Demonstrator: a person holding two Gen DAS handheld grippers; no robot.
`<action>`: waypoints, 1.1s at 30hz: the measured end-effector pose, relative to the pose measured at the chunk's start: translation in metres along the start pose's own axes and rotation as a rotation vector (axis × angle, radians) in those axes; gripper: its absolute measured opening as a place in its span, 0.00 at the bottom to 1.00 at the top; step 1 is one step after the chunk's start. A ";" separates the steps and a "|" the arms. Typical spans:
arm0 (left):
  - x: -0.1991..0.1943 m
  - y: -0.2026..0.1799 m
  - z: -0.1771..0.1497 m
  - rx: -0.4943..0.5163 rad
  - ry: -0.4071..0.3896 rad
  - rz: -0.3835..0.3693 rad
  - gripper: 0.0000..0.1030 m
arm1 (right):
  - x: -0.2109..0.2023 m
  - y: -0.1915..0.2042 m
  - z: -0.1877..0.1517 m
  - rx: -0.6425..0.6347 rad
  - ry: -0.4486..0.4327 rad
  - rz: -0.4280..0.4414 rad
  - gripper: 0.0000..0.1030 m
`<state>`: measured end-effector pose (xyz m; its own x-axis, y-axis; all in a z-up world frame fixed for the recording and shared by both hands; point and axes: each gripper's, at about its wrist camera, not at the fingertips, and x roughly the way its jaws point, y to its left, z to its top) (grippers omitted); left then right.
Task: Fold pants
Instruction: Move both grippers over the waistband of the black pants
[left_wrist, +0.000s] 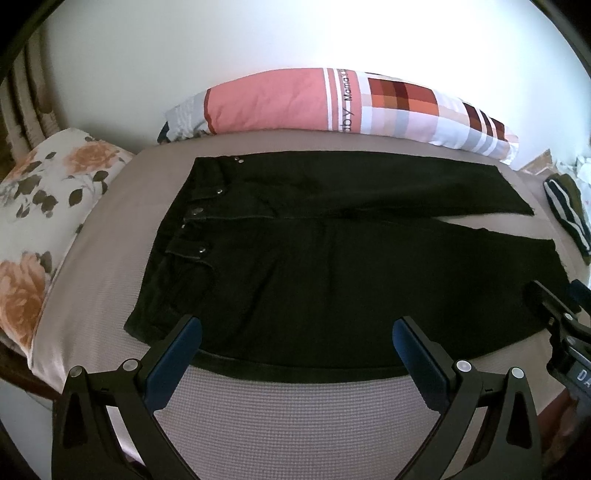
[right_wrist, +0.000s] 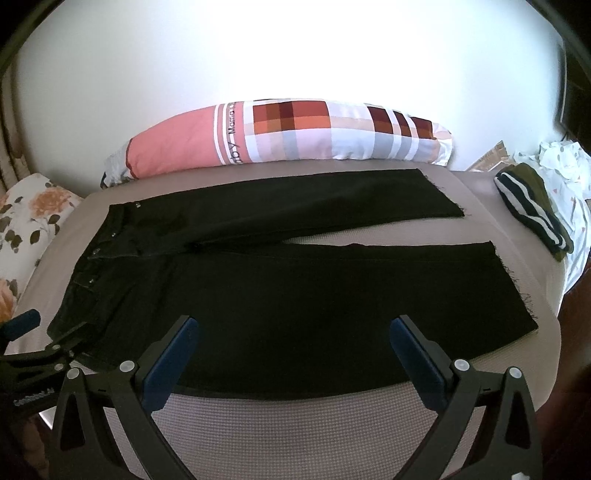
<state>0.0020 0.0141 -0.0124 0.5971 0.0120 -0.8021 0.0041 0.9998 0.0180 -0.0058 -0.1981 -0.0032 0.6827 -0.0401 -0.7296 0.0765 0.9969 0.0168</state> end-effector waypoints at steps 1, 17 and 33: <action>0.000 0.001 0.000 0.000 0.000 0.001 0.99 | 0.001 -0.001 0.000 -0.001 0.001 0.001 1.00; -0.004 0.005 -0.003 0.003 -0.023 0.023 0.99 | 0.001 -0.003 0.001 0.003 -0.001 -0.002 1.00; -0.003 0.005 0.000 0.003 -0.023 0.032 0.99 | 0.001 0.003 0.006 -0.022 0.000 -0.002 1.00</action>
<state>0.0000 0.0189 -0.0104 0.6156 0.0433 -0.7869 -0.0130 0.9989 0.0448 -0.0001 -0.1952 0.0001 0.6827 -0.0421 -0.7295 0.0619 0.9981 0.0003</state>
